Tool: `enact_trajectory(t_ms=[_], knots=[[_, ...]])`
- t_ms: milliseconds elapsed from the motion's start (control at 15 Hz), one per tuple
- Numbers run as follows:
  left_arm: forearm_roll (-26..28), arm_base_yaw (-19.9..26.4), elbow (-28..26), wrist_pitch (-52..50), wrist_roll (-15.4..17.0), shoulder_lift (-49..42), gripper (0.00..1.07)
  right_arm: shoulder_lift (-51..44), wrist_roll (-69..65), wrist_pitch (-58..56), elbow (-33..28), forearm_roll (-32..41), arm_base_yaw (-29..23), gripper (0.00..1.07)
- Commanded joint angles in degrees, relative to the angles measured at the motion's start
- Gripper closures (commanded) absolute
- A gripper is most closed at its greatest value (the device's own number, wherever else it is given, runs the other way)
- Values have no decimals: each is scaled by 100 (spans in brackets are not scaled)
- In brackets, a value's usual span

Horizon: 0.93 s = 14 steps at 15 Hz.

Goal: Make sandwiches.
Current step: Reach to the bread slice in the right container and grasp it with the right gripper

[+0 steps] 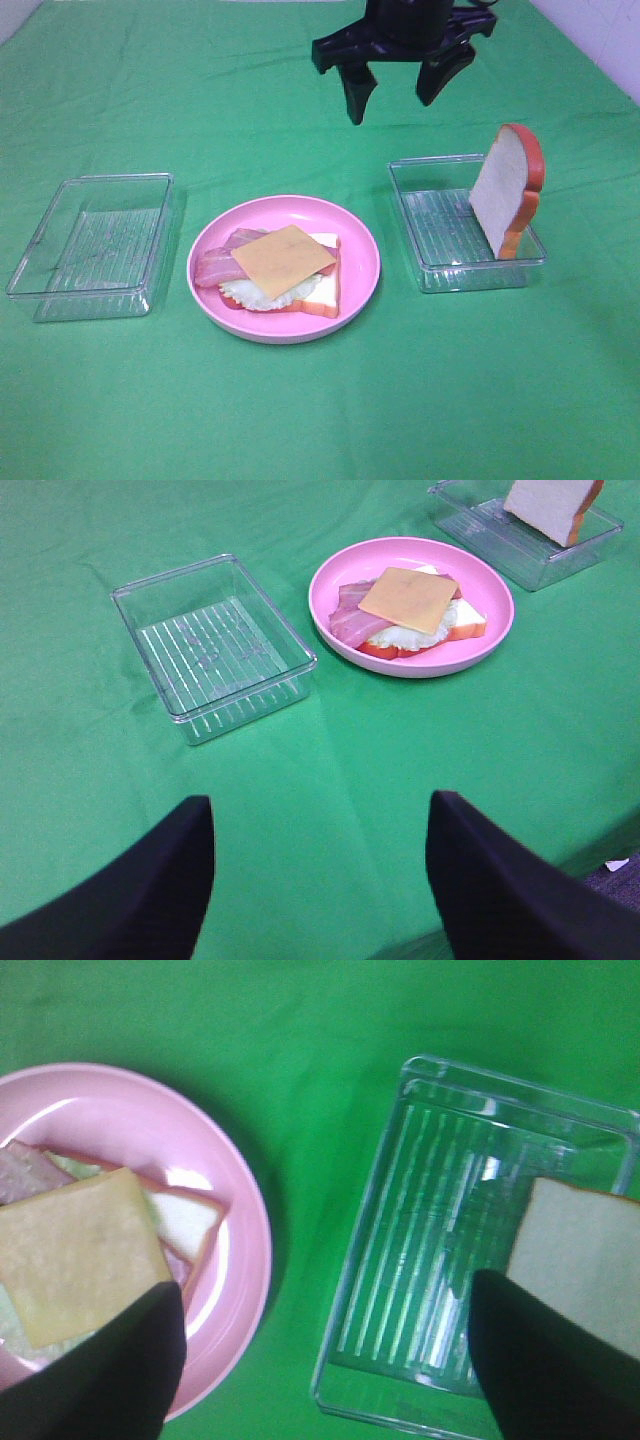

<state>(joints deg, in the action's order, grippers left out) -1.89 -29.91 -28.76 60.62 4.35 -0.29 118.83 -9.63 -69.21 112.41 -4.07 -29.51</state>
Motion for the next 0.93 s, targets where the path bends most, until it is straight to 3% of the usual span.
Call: enact_trajectory(t_ms=[67,333,467,733,933], knots=[[34,-11,6,-57,-11,-126,47,-292,-143,-464,0,-132,418,33],[34,-11,6,-57,-11,-126,47,-487,-149,-464,-6,246,1129,30],[34,-11,6,-57,-11,-126,47,-476,-109,-464,-321,573,1599,30],[34,-11,6,-57,-11,-126,47,-435,-80,-464,-940,516,1822,30],[34,-11,6,-57,-11,-126,47,-201,-74,-424,-1077,407,1822,30]])
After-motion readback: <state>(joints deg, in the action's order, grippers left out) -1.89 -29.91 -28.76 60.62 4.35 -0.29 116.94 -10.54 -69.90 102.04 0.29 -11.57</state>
